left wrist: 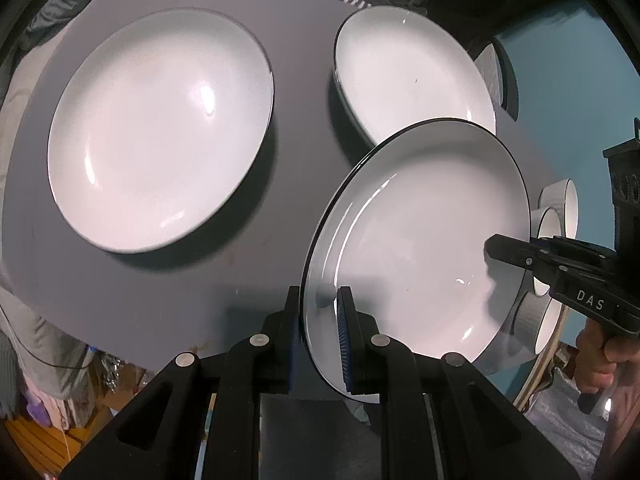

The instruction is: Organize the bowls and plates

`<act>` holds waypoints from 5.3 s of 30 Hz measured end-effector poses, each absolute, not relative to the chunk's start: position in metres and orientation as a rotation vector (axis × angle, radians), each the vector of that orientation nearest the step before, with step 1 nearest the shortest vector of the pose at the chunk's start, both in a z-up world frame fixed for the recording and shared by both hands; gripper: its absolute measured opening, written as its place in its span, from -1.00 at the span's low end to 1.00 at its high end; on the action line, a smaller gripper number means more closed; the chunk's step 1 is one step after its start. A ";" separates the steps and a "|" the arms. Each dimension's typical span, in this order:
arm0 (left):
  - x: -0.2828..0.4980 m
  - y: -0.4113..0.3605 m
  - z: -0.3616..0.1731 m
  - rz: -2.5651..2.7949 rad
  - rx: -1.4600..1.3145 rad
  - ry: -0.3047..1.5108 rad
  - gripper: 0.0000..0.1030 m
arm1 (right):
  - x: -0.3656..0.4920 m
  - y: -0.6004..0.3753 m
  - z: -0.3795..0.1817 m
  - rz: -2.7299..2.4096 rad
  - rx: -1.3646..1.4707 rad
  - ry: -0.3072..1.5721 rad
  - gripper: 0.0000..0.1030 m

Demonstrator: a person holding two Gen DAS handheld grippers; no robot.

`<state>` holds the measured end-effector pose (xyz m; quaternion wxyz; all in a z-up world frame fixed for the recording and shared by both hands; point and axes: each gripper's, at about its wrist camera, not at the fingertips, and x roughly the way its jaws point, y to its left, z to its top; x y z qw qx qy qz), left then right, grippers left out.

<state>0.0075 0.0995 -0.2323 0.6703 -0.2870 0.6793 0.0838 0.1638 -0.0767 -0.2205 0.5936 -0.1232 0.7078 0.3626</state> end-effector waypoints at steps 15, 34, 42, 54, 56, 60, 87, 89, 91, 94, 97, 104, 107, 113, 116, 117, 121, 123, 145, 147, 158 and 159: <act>0.048 0.117 -0.220 0.196 -0.629 1.503 -0.70 | 0.205 -0.067 -0.209 0.826 -0.253 1.626 -0.72; 0.116 0.138 -0.238 0.264 -0.619 1.547 -0.70 | 0.268 -0.033 -0.222 0.817 -0.272 1.632 -0.71; 0.129 0.138 -0.245 0.280 -0.591 1.580 -0.70 | 0.277 -0.027 -0.239 0.800 -0.284 1.667 -0.68; 0.139 0.131 -0.252 0.279 -0.540 1.623 -0.66 | 0.286 -0.025 -0.244 0.748 -0.284 1.687 -0.67; 0.140 0.132 -0.253 0.275 -0.543 1.629 -0.66 | 0.287 -0.023 -0.245 0.728 -0.286 1.713 -0.65; 0.142 0.134 -0.255 0.269 -0.548 1.631 -0.65 | 0.285 -0.016 -0.246 0.689 -0.341 1.747 -0.54; 0.148 0.123 -0.253 0.271 -0.507 1.613 -0.13 | 0.276 0.001 -0.232 0.549 -0.538 1.769 -0.02; 0.149 0.122 -0.253 0.271 -0.508 1.613 -0.13 | 0.277 0.000 -0.232 0.538 -0.556 1.754 0.08; 0.149 0.120 -0.251 0.271 -0.507 1.610 -0.13 | 0.278 -0.001 -0.234 0.562 -0.529 1.776 0.08; 0.149 0.119 -0.249 0.283 -0.529 1.612 -0.13 | 0.278 -0.004 -0.237 0.551 -0.545 1.772 0.08; 0.147 0.120 -0.246 0.294 -0.529 1.605 -0.12 | 0.275 -0.007 -0.236 0.552 -0.557 1.752 0.08; 0.134 0.125 -0.240 0.326 -0.525 1.595 -0.07 | 0.267 -0.010 -0.223 0.556 -0.613 1.654 0.22; 0.128 0.127 -0.234 0.341 -0.511 1.584 -0.07 | 0.262 -0.009 -0.215 0.554 -0.642 1.614 0.27; 0.111 0.134 -0.222 0.369 -0.503 1.571 -0.06 | 0.254 -0.006 -0.200 0.560 -0.666 1.555 0.29; 0.102 0.138 -0.213 0.382 -0.508 1.552 0.03 | 0.250 -0.003 -0.192 0.573 -0.676 1.526 0.35; 0.098 0.141 -0.209 0.390 -0.506 1.543 0.09 | 0.248 -0.001 -0.189 0.576 -0.677 1.518 0.35; 0.086 0.148 -0.198 0.414 -0.500 1.518 0.15 | 0.238 0.009 -0.177 0.606 -0.680 1.489 0.35; 0.079 0.152 -0.193 0.420 -0.501 1.513 0.15 | 0.233 0.014 -0.171 0.623 -0.682 1.475 0.35; 0.008 0.214 -0.185 0.517 -0.612 1.474 0.20 | 0.183 0.083 -0.140 0.778 -0.735 1.397 0.35; 0.003 0.220 -0.187 0.530 -0.619 1.473 0.20 | 0.180 0.091 -0.141 0.790 -0.742 1.396 0.35; -0.020 0.252 -0.204 0.561 -0.653 1.491 0.21 | 0.164 0.137 -0.157 0.838 -0.755 1.404 0.35; -0.021 0.256 -0.206 0.561 -0.656 1.494 0.21 | 0.163 0.141 -0.160 0.836 -0.749 1.404 0.35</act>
